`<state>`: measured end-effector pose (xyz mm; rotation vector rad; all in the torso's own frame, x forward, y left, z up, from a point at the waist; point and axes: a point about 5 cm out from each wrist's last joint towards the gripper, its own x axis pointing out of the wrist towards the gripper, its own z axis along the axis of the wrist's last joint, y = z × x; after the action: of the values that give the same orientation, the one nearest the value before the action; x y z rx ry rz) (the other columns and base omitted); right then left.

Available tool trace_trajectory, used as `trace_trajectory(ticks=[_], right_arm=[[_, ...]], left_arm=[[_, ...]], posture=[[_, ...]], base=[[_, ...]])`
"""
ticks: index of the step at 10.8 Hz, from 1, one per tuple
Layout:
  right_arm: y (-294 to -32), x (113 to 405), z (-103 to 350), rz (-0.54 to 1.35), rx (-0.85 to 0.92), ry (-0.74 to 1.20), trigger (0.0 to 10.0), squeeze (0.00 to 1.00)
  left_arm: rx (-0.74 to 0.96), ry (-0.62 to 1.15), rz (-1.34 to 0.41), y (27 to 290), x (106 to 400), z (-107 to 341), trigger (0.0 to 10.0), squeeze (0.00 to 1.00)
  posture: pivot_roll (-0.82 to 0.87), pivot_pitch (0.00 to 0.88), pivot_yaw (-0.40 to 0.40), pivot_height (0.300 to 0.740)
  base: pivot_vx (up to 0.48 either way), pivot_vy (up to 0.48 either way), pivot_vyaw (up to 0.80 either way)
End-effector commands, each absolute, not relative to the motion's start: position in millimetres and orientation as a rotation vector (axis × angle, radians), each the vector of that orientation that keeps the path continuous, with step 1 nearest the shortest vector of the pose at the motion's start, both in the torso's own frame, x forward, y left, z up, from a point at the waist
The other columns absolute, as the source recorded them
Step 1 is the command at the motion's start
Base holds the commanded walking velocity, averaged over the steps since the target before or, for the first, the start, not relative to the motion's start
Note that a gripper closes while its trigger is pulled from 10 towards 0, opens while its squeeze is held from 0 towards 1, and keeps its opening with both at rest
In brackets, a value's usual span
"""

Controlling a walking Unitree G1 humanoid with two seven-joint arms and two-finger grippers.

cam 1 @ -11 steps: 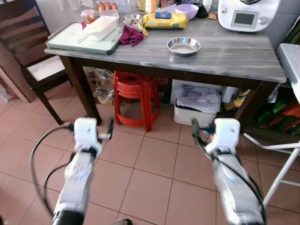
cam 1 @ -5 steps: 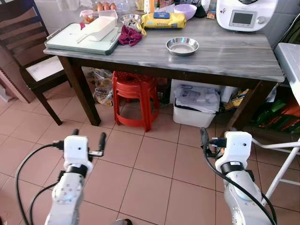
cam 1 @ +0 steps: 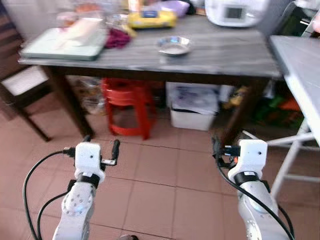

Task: Setting the table

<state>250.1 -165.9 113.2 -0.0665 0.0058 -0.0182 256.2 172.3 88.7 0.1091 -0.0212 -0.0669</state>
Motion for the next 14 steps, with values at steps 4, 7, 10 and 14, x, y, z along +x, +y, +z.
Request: trace_trajectory(ticks=[4,7,10,14], right_arm=[[-161.0,252.5,125.2,-0.011,-0.077,-0.044,10.0,0.0],[-159.6,253.0,125.3,-0.015,-0.075,-0.046,10.0,0.0],[-161.9,255.5,129.9,-0.027,-0.065,-0.067,10.0,0.0],[-162.6,253.9,127.0,-0.036,-0.054,-0.05,10.0,0.0]], left_arm=[[0.09,-0.063,-0.112,166.8,257.4,104.1,10.0,0.0],[0.084,-0.054,-0.128,167.9,257.5,104.2,10.0,0.0],[0.078,-0.073,-0.144,166.2,261.6,111.4,10.0,0.0],[0.07,-0.055,-0.129,167.8,261.5,109.6,10.0,0.0]], posture=[[-0.03,0.103,0.048,0.74],[-0.03,0.099,0.051,0.74],[-0.03,0.087,0.056,0.74],[-0.03,0.093,0.059,0.74]], base=[[0.0,0.0,0.0],[0.0,0.0,0.0],[0.0,0.0,0.0],[0.0,0.0,-0.19]])
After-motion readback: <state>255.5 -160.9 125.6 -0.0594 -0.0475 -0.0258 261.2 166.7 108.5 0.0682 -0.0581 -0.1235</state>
